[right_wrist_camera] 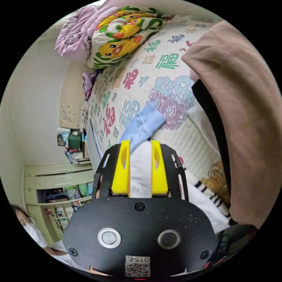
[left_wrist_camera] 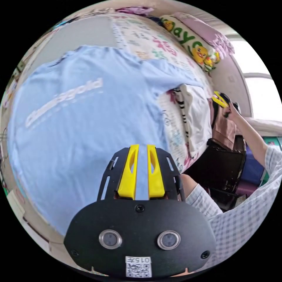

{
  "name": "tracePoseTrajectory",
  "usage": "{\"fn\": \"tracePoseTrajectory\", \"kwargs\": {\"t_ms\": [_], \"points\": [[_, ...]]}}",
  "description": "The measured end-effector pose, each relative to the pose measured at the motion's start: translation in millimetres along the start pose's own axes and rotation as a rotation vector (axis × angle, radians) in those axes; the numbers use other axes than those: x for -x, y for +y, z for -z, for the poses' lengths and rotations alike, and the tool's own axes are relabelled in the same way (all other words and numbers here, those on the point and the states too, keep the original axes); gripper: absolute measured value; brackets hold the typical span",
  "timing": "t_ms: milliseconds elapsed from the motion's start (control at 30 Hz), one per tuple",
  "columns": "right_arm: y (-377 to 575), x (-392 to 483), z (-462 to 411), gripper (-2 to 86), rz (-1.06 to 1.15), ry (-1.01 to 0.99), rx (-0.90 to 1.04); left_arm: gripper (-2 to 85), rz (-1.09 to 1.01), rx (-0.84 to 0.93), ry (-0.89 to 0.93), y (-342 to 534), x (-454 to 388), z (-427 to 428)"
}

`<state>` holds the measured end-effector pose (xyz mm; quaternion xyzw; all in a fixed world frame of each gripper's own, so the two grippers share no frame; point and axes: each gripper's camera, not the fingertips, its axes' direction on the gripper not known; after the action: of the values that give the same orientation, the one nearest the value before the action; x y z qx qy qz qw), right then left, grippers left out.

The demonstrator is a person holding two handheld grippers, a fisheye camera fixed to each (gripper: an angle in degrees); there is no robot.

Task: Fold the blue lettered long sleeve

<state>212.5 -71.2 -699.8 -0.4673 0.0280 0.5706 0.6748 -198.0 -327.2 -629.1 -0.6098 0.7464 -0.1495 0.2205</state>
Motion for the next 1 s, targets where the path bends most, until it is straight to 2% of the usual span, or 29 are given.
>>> {"fn": "tracePoseTrajectory", "kwargs": {"t_ms": [67, 200, 267, 333, 433, 533, 567, 600, 667, 767, 867, 933, 1000], "points": [[-32.3, -16.2, -28.5, 13.4, -0.092, -0.022, 0.038, 6.4, -0.062, 0.027, 0.038, -19.4, -29.8, -28.5], [-57.2, -30.2, -61.7, 13.4, -0.22, -0.023, 0.068, 6.8, -0.151, 0.13, -0.077, -32.4, -65.2, -73.6], [-63.5, -30.1, -64.3, 8.1, -0.32, 0.014, 0.037, 5.7, -0.192, 0.221, -0.165, -30.3, -67.5, -94.0], [-64.5, -11.2, -52.5, 5.1, -0.285, 0.033, -0.041, 4.2, -0.231, 0.186, -0.207, -28.6, -68.3, -92.2], [-59.1, 63.3, -25.1, 3.8, -0.009, -0.042, -0.146, 5.0, -0.158, 0.178, -0.08, -36.2, -49.9, -79.8], [-19.9, 182.8, -6.2, 3.2, 0.424, -0.025, -0.126, 8.7, 0.023, 0.072, 0.215, -49.9, -16.2, -37.3], [8.8, 233.0, -3.7, 3.0, 0.603, -0.028, -0.095, 10.1, 0.052, -0.027, 0.343, -54.9, -6.6, -9.5], [26.6, 258.2, -3.7, 2.9, 0.693, -0.029, -0.078, 11.6, 0.063, -0.137, 0.442, -59.3, 1.2, 20.0], [102.5, 340.0, -13.3, 2.7, 0.974, 0.014, -0.014, 13.4, 0.071, -0.284, 0.563, -65.9, 13.9, 59.0], [200.8, 407.2, -38.3, 2.6, 1.213, 0.1, 0.021, 16.3, 0.118, -0.443, 0.723, -76.1, 44.2, 92.0], [287.8, 449.4, -68.5, 2.4, 1.402, 0.175, 0.079, 19.1, 0.236, -0.465, 0.856, -81.1, 83.7, 90.3], [328.9, 468.9, -79.8, 2.3, 1.48, 0.216, 0.089, 18.1, 0.308, -0.448, 0.866, -75.8, 106.5, 86.4], [363.8, 488.5, -86.3, 2.3, 1.559, 0.256, 0.09, 10.9, 0.374, -0.418, 0.915, -60.9, 135.4, 80.7]]}}
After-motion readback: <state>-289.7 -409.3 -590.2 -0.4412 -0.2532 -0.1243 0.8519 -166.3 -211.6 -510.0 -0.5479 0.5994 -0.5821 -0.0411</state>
